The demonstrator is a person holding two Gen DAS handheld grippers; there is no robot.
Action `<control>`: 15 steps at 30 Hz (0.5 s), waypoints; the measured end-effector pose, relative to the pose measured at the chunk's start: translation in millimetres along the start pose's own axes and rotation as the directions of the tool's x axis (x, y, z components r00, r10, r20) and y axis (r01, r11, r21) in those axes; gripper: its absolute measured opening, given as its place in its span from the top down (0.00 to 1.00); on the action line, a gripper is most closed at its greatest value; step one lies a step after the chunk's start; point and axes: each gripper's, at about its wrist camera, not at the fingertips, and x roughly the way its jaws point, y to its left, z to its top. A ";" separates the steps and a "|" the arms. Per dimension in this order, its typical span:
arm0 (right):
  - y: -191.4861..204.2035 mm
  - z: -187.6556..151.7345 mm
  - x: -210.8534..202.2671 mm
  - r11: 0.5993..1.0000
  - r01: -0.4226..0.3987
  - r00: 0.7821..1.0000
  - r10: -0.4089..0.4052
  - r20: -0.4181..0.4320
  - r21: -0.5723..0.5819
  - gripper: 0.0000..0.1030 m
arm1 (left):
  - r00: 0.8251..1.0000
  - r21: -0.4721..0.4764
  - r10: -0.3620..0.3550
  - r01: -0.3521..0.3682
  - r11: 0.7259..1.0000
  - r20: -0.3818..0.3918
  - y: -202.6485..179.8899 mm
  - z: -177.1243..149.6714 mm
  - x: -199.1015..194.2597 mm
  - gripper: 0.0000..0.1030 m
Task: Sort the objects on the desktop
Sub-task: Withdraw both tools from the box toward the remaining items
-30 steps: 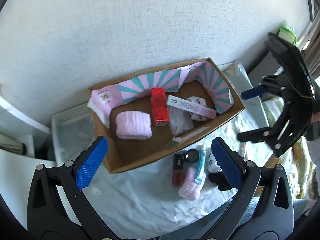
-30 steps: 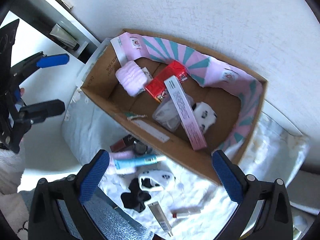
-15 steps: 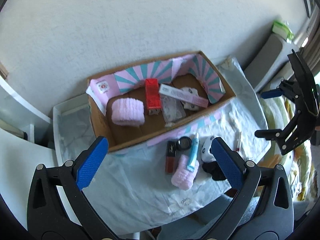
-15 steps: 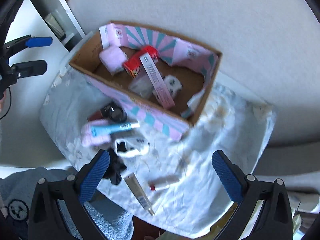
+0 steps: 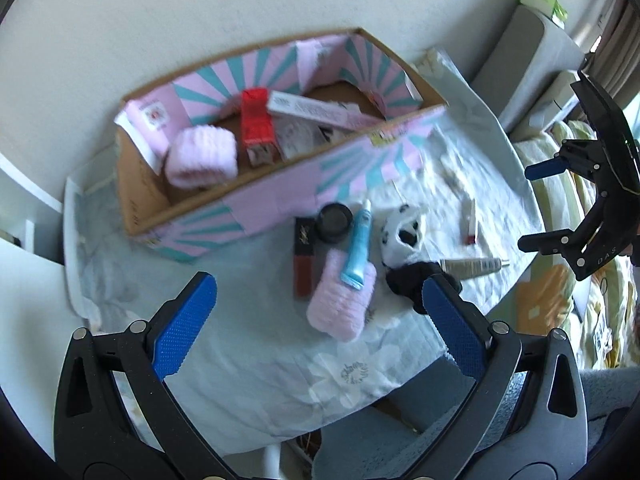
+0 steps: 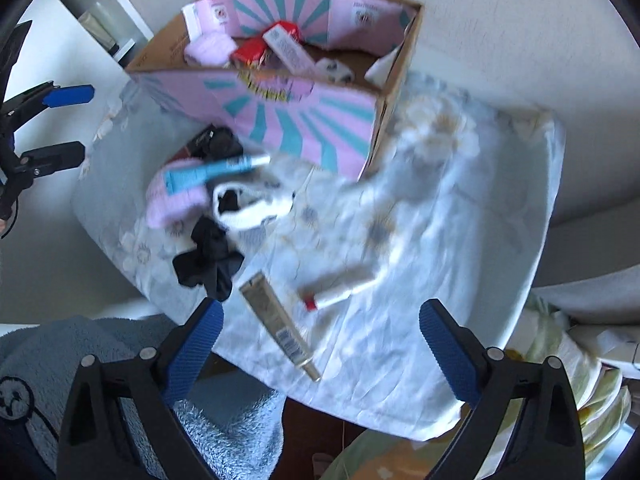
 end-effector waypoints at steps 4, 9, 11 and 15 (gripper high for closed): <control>8.3 -14.1 10.6 1.000 0.004 1.000 -0.004 -0.012 -0.022 0.05 | 1.000 0.006 -0.001 0.001 1.000 -0.012 -10.2 -13.6 16.4 0.01; 12.8 -27.6 29.9 1.000 -0.013 0.999 0.012 -0.042 -0.025 0.12 | 1.000 -0.045 -0.006 0.005 0.999 -0.031 -10.8 -31.6 40.0 0.02; 13.4 -32.2 38.8 1.000 -0.016 0.998 0.014 -0.058 -0.026 0.16 | 0.999 -0.070 -0.016 0.013 0.997 -0.037 -10.2 -37.6 47.5 0.02; 17.1 -41.4 52.4 0.998 -0.004 0.997 -0.001 -0.079 -0.056 0.22 | 0.999 -0.083 0.004 -0.007 0.997 -0.040 -11.6 -45.4 56.2 0.04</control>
